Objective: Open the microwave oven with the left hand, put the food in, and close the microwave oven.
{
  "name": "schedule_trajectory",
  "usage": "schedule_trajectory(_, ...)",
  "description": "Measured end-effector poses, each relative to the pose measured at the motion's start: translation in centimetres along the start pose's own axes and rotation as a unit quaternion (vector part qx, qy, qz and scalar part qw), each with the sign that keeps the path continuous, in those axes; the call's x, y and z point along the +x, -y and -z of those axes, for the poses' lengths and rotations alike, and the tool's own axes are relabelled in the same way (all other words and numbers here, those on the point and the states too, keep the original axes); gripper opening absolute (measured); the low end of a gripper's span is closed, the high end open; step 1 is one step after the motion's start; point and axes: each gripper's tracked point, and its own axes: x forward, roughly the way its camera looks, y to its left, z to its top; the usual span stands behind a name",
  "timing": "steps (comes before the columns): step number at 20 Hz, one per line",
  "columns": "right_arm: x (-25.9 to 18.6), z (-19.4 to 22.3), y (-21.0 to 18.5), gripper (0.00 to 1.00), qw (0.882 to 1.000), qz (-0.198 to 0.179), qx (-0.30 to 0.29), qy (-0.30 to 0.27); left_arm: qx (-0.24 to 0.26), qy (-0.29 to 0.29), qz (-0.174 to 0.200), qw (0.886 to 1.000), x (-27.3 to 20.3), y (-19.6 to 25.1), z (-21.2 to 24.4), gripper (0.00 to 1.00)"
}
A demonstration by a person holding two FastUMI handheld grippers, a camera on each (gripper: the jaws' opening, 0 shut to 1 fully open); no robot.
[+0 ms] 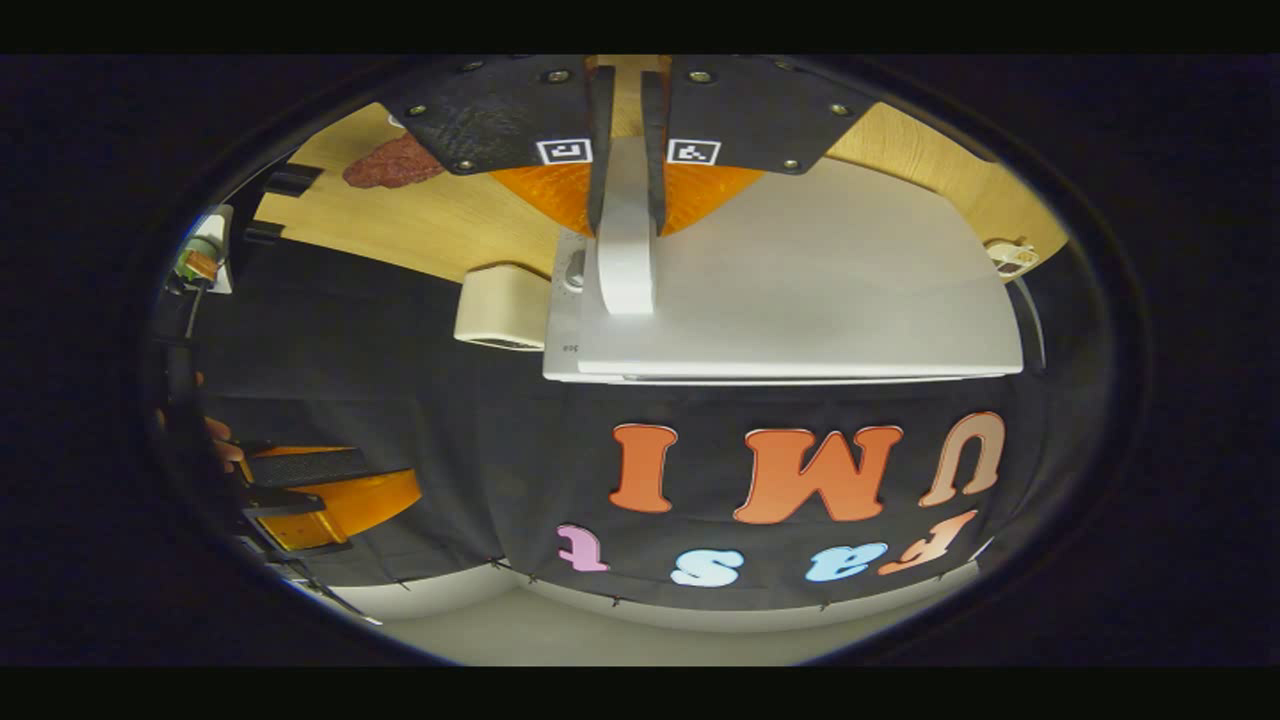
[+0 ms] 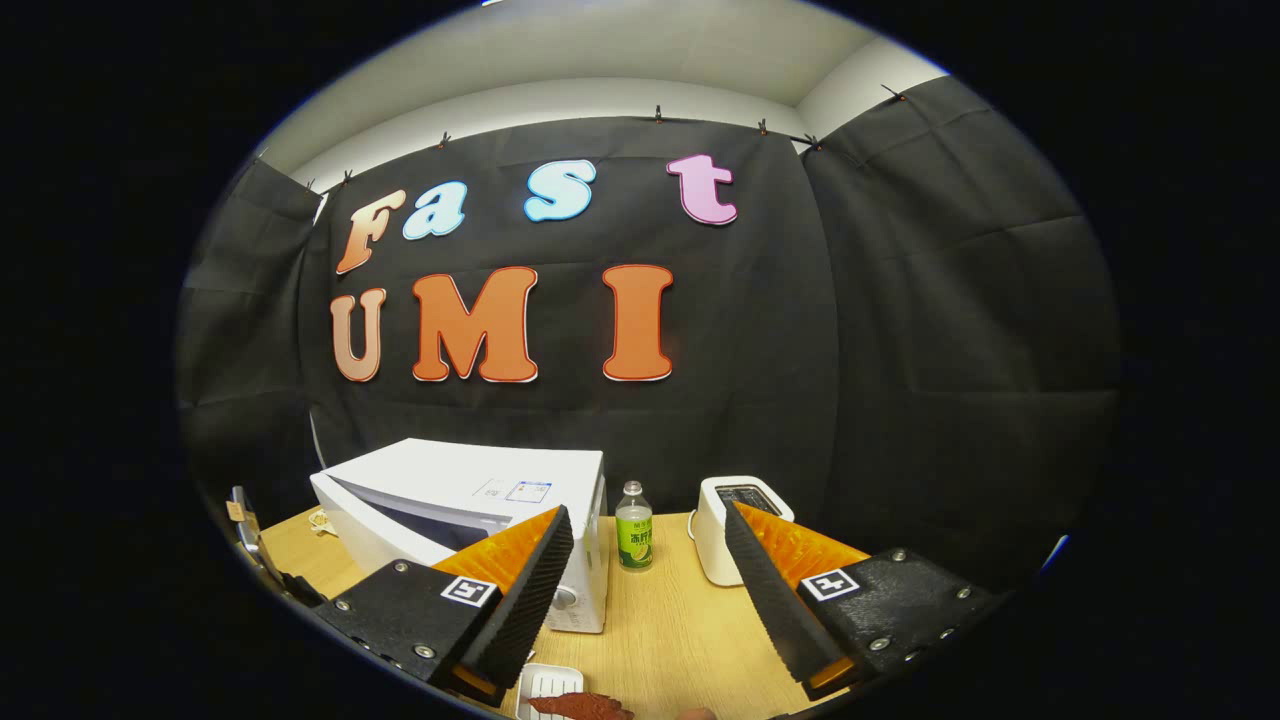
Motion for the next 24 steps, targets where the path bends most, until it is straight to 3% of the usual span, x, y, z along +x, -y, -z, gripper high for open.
schedule_trajectory(4, -0.8, -0.2, -1.0, 0.95, 1.000, -0.009, 0.002, 0.004, -0.004, -0.006, 0.016, 1.000, -4.7, -0.7, 0.5, 0.12)
schedule_trajectory(9, -1.6, 0.3, -2.6, 0.95, 1.000, -0.023, 0.001, 0.002, 0.000, -0.009, 0.010, 1.000, -10.3, -2.4, 1.0, 0.12)
schedule_trajectory(11, -1.9, 0.5, -3.3, 0.95, 1.000, -0.029, 0.002, -0.001, -0.003, -0.005, -0.001, 1.000, -12.4, -3.4, 1.1, 0.12)
schedule_trajectory(12, -2.0, 0.6, -3.7, 0.95, 1.000, -0.031, 0.003, -0.001, -0.001, -0.003, -0.008, 1.000, -13.4, -4.0, 1.1, 0.06)
schedule_trajectory(13, -2.1, 0.7, -4.0, 0.95, 0.999, -0.033, 0.004, -0.002, 0.001, -0.001, -0.017, 1.000, -14.5, -4.5, 1.3, 0.19)
schedule_trajectory(14, -2.2, 0.9, -4.3, 0.95, 0.999, -0.035, 0.005, -0.003, 0.004, 0.000, -0.027, 1.000, -15.5, -5.3, 1.2, 0.19)
schedule_trajectory(19, -2.7, 2.2, -6.2, 0.95, 0.998, -0.052, 0.007, -0.014, -0.013, -0.003, -0.086, 0.996, -21.0, -9.4, 1.5, 0.12)
schedule_trajectory(21, -2.9, 2.9, -7.1, 0.95, 0.998, -0.060, 0.003, -0.019, -0.011, -0.008, -0.117, 0.993, -23.3, -11.4, 1.9, 0.22)
schedule_trajectory(24, -3.0, 4.1, -8.0, 0.95, 0.997, -0.072, -0.004, -0.024, -0.005, -0.010, -0.167, 0.986, -26.8, -14.5, 2.5, 0.51)
